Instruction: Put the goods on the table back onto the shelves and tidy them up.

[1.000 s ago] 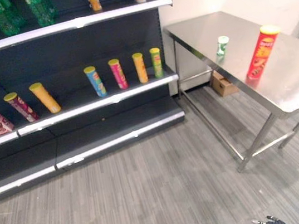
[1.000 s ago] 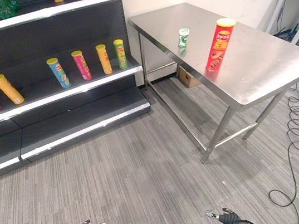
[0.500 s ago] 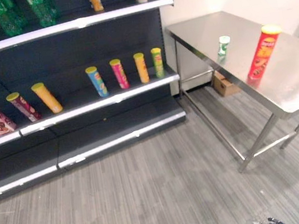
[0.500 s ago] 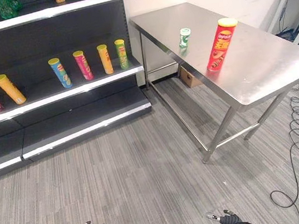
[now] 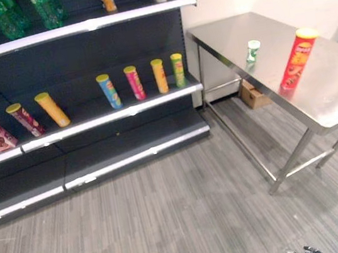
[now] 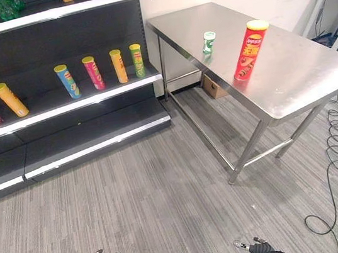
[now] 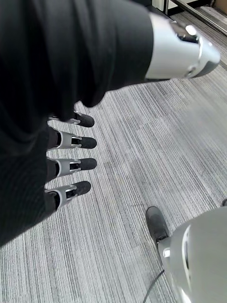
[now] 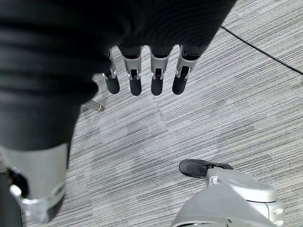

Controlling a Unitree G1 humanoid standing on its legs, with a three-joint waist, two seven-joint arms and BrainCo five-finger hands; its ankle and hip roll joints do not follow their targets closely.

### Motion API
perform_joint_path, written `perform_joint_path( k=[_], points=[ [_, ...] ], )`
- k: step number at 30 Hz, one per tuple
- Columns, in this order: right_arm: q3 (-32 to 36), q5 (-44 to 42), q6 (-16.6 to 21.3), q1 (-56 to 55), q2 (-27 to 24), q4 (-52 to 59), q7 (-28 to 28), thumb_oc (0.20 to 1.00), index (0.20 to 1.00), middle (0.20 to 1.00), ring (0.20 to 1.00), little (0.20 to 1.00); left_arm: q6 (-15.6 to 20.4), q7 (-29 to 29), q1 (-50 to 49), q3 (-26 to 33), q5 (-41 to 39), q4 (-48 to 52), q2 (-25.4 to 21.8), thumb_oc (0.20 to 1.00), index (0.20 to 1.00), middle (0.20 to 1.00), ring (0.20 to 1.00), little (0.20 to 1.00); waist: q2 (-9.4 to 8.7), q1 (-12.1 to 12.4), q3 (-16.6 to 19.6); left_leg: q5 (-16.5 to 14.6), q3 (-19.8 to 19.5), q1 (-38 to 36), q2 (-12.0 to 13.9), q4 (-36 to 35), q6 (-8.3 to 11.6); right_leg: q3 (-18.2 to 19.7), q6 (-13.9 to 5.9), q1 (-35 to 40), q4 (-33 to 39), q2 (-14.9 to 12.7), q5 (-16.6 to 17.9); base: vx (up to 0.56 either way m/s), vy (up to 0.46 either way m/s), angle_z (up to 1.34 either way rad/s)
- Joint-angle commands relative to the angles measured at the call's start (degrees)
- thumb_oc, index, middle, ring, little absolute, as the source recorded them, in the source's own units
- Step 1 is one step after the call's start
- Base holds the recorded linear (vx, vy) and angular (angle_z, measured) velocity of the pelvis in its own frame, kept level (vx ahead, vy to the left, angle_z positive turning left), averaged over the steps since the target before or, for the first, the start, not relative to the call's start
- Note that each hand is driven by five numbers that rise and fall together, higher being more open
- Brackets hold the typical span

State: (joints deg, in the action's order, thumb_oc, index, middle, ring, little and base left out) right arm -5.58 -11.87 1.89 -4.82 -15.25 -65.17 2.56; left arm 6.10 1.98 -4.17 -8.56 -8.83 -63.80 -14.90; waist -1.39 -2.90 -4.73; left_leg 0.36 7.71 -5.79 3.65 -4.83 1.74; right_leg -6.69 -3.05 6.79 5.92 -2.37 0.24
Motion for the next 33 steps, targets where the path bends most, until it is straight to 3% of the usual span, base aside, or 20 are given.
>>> perform_joint_path(
  k=[1,3,4,5,6,7,8,9,10,13,20,25,33],
  points=[
    [-1.52,-1.55,1.35,3.65,-1.98,-0.24,0.71,1.000,1.000,1.000,1.000,1.000,1.07,0.36,4.76,0.87,-3.09,-2.10,-0.37,1.000,1.000,1.000,1.000,1.000,-1.68,0.58,-4.62,-4.57,-3.80,2.65,4.31,9.19,4.51,-1.02,-1.51,0.72,-3.28,-0.99,-7.65,-0.07,-0.306,0.15],
    [-1.90,-2.34,1.71,3.56,-2.98,1.98,0.98,1.000,1.000,1.000,1.000,1.000,1.02,0.54,4.78,1.68,-5.74,-1.10,-0.13,1.000,1.000,1.000,1.000,1.000,-2.85,2.09,-8.82,0.82,-8.54,13.55,3.50,30.13,4.23,-0.86,1.19,2.37,-3.91,0.25,-8.32,0.00,-0.323,0.17],
    [-1.81,-2.64,1.55,3.78,-3.16,1.80,1.13,1.000,1.000,1.000,1.000,1.000,1.14,0.68,4.82,1.80,-6.69,-0.84,0.10,1.000,1.000,1.000,1.000,1.000,-2.97,2.50,-9.44,1.56,-9.57,15.60,2.41,31.68,3.68,-0.68,1.35,2.59,-3.95,0.21,-8.54,0.27,-0.116,0.08],
    [-1.82,-2.58,1.48,3.82,-3.43,2.06,1.29,1.000,1.000,1.000,1.000,1.000,1.20,0.47,4.58,1.75,-7.28,-0.72,0.90,1.000,1.000,1.000,1.000,1.000,-2.83,3.62,-9.44,-0.45,-10.15,19.08,0.32,24.24,3.15,0.04,0.75,4.04,-2.90,0.53,-9.74,0.77,0.083,0.02],
    [-2.52,-1.90,1.97,4.77,-4.35,2.36,2.48,1.000,1.000,1.000,1.000,1.000,1.44,1.07,4.29,1.31,-7.05,0.34,0.89,1.000,1.000,1.000,1.000,1.000,-1.92,5.52,-8.99,6.39,-10.81,24.53,0.21,2.09,4.83,2.62,0.10,7.71,-1.10,2.09,-13.32,0.74,0.107,0.05],
    [-2.51,-1.90,1.97,4.77,-4.36,2.35,2.48,1.000,1.000,1.000,1.000,1.000,1.44,1.07,4.29,1.30,-7.05,0.34,0.91,1.000,1.000,1.000,1.000,1.000,-1.82,5.54,-8.94,6.57,-10.84,24.51,0.32,1.87,4.86,2.65,0.13,7.61,-1.13,2.20,-13.27,0.90,0.311,0.18],
    [-3.07,-0.68,1.74,4.89,-3.89,2.40,1.99,1.000,1.000,1.000,1.000,1.000,1.55,1.22,3.26,2.63,-7.59,-0.44,0.92,1.000,1.000,1.000,1.000,1.000,-1.48,6.45,-7.25,8.17,-9.13,23.17,1.43,0.18,5.57,5.36,-0.92,9.72,-1.54,1.38,-14.68,0.80,0.516,-0.10],
    [-3.65,1.16,1.28,5.10,-3.10,2.40,1.16,1.000,1.000,1.000,1.000,1.000,1.21,1.27,2.66,3.27,-6.58,-1.63,0.68,1.000,1.000,1.000,1.000,1.000,-1.57,8.28,-5.49,11.36,-7.76,21.83,2.49,2.16,5.26,6.40,-3.21,10.58,-3.34,-1.95,-14.98,1.10,0.764,-1.53],
    [-4.69,1.10,1.00,6.42,-2.75,5.63,0.69,1.000,1.000,1.000,1.000,1.000,1.03,1.75,4.61,1.40,-5.42,2.39,-2.11,1.000,1.000,1.000,1.000,1.000,-2.44,7.70,-4.37,9.42,-4.82,20.55,1.78,2.59,3.27,7.31,-5.67,4.43,-12.43,-4.72,-12.84,0.69,0.558,-2.62],
    [-4.62,0.40,1.26,6.66,-2.88,6.63,0.94,1.000,1.000,1.000,1.000,1.000,1.36,2.14,5.61,0.92,-5.90,4.63,-2.98,1.000,1.000,1.000,1.000,1.000,-2.33,6.84,-4.45,9.13,-5.29,21.76,1.17,3.64,2.77,8.43,-5.76,2.26,-14.66,-4.07,-11.45,0.05,0.076,-2.14],
    [-4.89,0.51,1.57,6.77,-2.53,4.68,1.96,1.000,1.000,1.000,1.000,1.000,1.49,2.44,5.56,2.37,-8.25,1.66,-1.88,1.000,1.000,1.000,1.000,1.000,-3.83,9.09,-4.64,10.04,-5.65,24.46,2.77,4.89,4.31,1.22,-4.36,6.72,-3.30,-3.54,-13.56,-0.09,-0.097,-0.09],
    [-4.89,-0.02,2.00,7.17,-3.46,5.35,2.42,1.000,1.000,1.000,1.000,1.000,1.56,2.79,4.69,3.50,-8.42,-0.97,-1.07,1.000,1.000,1.000,1.000,1.000,-4.08,9.18,-6.51,11.63,-7.38,26.09,3.12,5.36,5.65,0.71,-3.16,7.38,-1.87,-1.81,-14.70,-0.04,-0.065,0.20],
    [-5.26,0.51,1.64,7.00,-3.27,5.37,1.86,1.000,1.000,1.000,1.000,1.000,0.58,3.03,3.41,4.60,-5.78,-5.49,-0.81,1.000,1.000,1.000,1.000,1.000,-4.02,9.09,-6.09,10.59,-7.15,26.28,3.17,5.87,5.63,0.07,-4.12,7.65,-1.89,-2.81,-14.35,0.06,0.003,0.11]
  ],
)
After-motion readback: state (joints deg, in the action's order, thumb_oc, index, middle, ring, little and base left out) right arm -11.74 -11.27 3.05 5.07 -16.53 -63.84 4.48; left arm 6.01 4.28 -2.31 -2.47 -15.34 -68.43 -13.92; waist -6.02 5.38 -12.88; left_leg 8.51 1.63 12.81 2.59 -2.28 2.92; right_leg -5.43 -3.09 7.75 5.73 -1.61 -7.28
